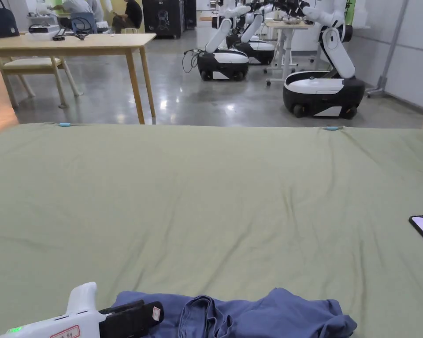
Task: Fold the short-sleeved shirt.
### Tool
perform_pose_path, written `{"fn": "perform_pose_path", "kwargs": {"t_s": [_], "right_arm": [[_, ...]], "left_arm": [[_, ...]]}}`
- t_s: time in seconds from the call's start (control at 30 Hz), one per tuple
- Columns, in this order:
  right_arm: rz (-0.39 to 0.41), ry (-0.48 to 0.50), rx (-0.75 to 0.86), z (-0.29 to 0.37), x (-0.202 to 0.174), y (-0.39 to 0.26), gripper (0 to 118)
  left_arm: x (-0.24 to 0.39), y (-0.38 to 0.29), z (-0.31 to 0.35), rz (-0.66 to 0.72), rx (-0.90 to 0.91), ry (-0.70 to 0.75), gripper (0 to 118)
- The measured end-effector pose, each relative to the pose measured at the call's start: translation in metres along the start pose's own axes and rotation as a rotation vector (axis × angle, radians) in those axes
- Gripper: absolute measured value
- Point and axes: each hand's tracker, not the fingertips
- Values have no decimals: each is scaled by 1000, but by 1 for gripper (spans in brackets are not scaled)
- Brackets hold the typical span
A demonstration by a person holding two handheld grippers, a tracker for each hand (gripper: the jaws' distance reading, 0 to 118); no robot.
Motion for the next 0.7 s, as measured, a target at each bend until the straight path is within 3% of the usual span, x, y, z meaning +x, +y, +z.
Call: {"fn": "perform_pose_path", "kwargs": {"t_s": [0.03, 0.2, 0.4, 0.5, 0.7], "right_arm": [[0, 4, -1, 0, 0, 0, 1], [8, -3, -4, 2, -1, 2, 1], [-6, -15, 1, 5, 1, 4, 1], [-11, -20, 2, 6, 2, 5, 1], [-14, -5, 6, 1, 1, 5, 1]], "left_arm": [[-1, 0, 1, -13, 8, 38, 15], [0, -2, 11, 18, -7, -4, 14], [-17, 21, 66, 123, 115, 4, 14], [-27, 33, 95, 114, 105, 125, 14], [19, 43, 95, 53, 60, 142, 14]]}}
